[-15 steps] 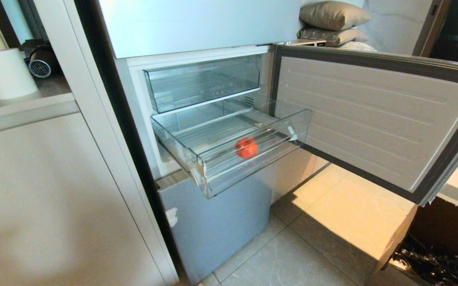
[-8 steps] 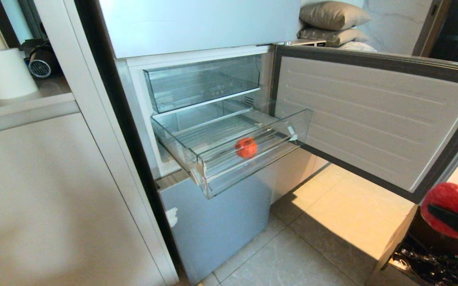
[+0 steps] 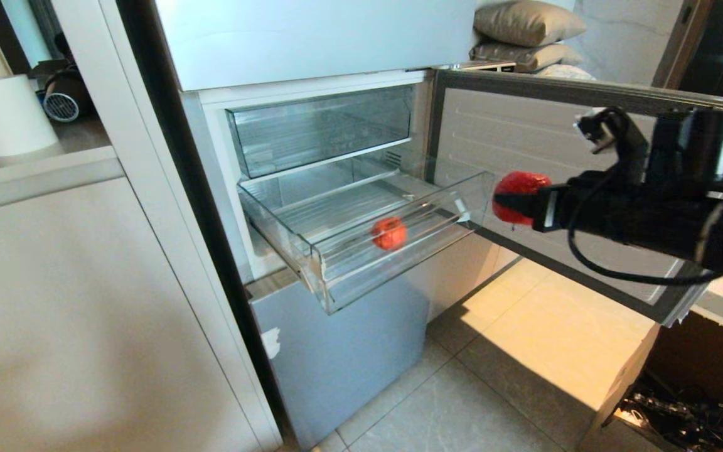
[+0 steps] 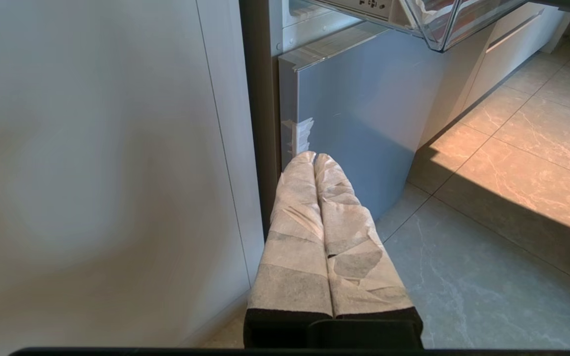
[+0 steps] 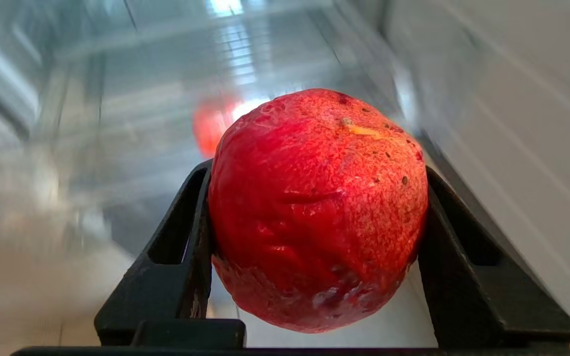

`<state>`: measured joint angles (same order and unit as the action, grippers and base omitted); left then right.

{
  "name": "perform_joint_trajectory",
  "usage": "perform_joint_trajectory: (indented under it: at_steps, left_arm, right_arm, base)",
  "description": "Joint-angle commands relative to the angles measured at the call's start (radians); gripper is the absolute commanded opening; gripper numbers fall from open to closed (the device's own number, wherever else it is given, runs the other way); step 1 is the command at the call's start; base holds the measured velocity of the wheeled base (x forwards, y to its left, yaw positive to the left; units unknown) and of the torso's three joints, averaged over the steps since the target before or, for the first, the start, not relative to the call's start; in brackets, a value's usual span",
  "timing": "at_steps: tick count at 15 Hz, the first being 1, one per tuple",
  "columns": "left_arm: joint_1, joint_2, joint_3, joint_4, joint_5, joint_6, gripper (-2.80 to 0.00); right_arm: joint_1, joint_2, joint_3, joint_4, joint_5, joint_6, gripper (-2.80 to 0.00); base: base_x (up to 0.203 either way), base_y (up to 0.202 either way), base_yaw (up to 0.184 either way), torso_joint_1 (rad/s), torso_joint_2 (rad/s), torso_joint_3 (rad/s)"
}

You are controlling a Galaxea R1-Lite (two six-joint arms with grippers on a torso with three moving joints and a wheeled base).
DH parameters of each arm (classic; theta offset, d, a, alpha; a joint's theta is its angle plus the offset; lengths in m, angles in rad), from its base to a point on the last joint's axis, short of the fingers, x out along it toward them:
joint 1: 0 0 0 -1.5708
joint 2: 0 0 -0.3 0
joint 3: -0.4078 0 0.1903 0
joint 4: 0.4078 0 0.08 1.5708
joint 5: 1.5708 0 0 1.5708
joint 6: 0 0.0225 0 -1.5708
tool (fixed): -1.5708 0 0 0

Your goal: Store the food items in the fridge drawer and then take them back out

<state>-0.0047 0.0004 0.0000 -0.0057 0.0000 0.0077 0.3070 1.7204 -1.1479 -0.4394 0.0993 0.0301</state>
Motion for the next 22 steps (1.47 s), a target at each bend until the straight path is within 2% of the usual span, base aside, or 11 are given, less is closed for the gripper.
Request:
perform_joint_trajectory:
  at_steps: [1,5,10,14,15,16,22]
  left_arm:
    - [0.0,-0.002,0.002,0.0,0.0,0.0,-2.8]
    - [0.0,-0.003,0.002,0.0,0.0,0.0,-2.8]
    - [0.0,-0.003,0.002,0.0,0.0,0.0,-2.8]
    - [0.0,-0.003,0.0,0.0,0.0,0.0,-2.8]
    - [0.0,-0.003,0.002,0.0,0.0,0.0,-2.8]
    - [0.0,-0.003,0.002,0.0,0.0,0.0,-2.8]
    - [0.0,-0.003,0.002,0.0,0.0,0.0,-2.8]
  right_arm:
    - [0.031,0.25,-0.187,-0.029,-0.003,-0.002,-2.8]
    - [0.066,0.448,-0.47,-0.078,-0.014,-0.008,-2.8]
    - [0.107,0.65,-0.781,-0.125,-0.117,-0.012,-2.8]
    - [0.112,0.676,-0.805,-0.128,-0.138,-0.015,-2.8]
    - [0.112,0.674,-0.806,-0.128,-0.136,-0.013,-1.03]
    - [0.11,0.674,-0.806,-0.128,-0.135,-0.012,0.0]
    - [0.11,0.651,-0.808,-0.128,-0.13,-0.01,0.0]
  base:
    - [0.0,0.0,0.0,0.0,0.0,0.0]
    - [0.0,0.0,0.0,0.0,0.0,0.0]
    - [0.0,0.0,0.0,0.0,0.0,0.0]
    - [0.0,0.0,0.0,0.0,0.0,0.0]
    - [0.0,0.0,0.0,0.0,0.0,0.0]
    - [0.0,0.0,0.0,0.0,0.0,0.0]
    - [0.0,0.0,0.0,0.0,0.0,0.0]
